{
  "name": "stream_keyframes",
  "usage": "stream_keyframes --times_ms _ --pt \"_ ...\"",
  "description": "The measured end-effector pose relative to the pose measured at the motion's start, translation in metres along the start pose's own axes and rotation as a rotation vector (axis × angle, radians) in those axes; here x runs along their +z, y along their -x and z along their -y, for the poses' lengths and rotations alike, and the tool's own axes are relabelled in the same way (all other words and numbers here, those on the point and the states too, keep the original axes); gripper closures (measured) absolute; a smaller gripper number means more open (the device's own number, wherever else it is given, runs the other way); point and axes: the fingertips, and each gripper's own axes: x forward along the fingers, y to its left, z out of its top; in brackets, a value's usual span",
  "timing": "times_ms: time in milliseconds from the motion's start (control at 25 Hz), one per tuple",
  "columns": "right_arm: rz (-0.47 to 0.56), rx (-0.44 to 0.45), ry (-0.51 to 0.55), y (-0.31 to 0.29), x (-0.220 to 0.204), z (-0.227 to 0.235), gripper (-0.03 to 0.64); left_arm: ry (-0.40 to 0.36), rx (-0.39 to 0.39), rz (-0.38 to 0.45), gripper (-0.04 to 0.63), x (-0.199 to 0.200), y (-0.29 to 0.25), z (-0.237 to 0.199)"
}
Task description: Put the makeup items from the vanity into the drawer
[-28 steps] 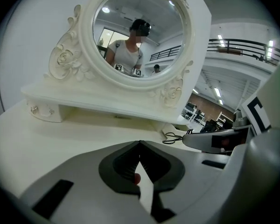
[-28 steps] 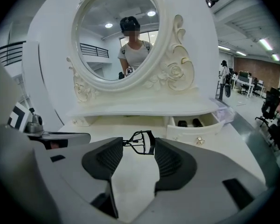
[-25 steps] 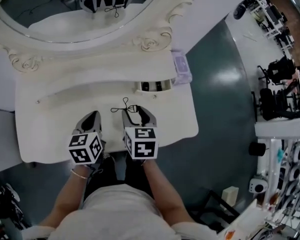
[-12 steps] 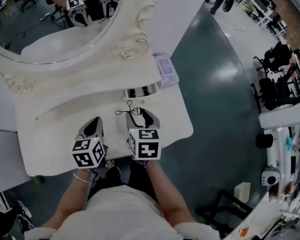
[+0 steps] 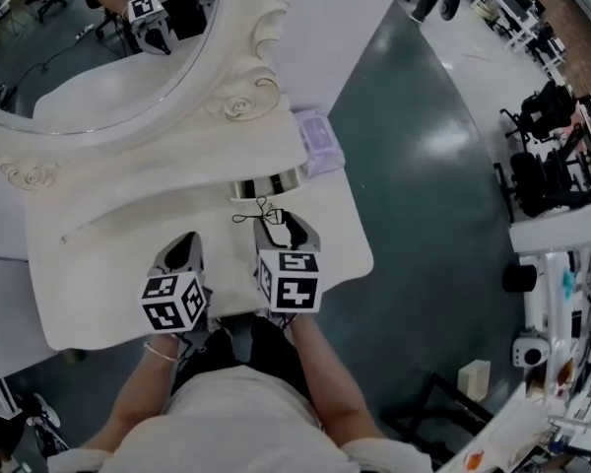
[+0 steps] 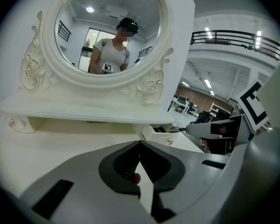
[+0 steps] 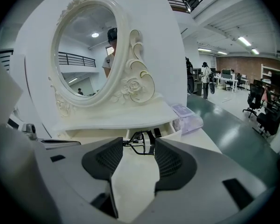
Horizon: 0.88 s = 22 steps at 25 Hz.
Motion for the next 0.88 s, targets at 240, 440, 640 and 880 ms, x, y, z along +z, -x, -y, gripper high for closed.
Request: stream_keyframes --times_ms 240,440,640,880 --pt "-0.008 0.0 0.003 -0.011 0.008 0.018 0.397 0.02 0.023 -0.013 0.592 -0.002 -0.012 0.004" --pt "-0.003 0.004 0.007 -0.023 0.019 0.033 0.397 0.03 0.045 -0.014 0.592 0.001 -0.023 0.006" --pt "-0.012 0.008 0.013 -0.035 0.023 0.044 0.397 0.04 0.066 -0.021 0.592 0.003 -0.034 0.005" --pt "-0.031 0.01 0.029 -0.047 0.021 0.051 0.397 0.051 0.08 -0.032 0.592 0.003 -0.045 0.006"
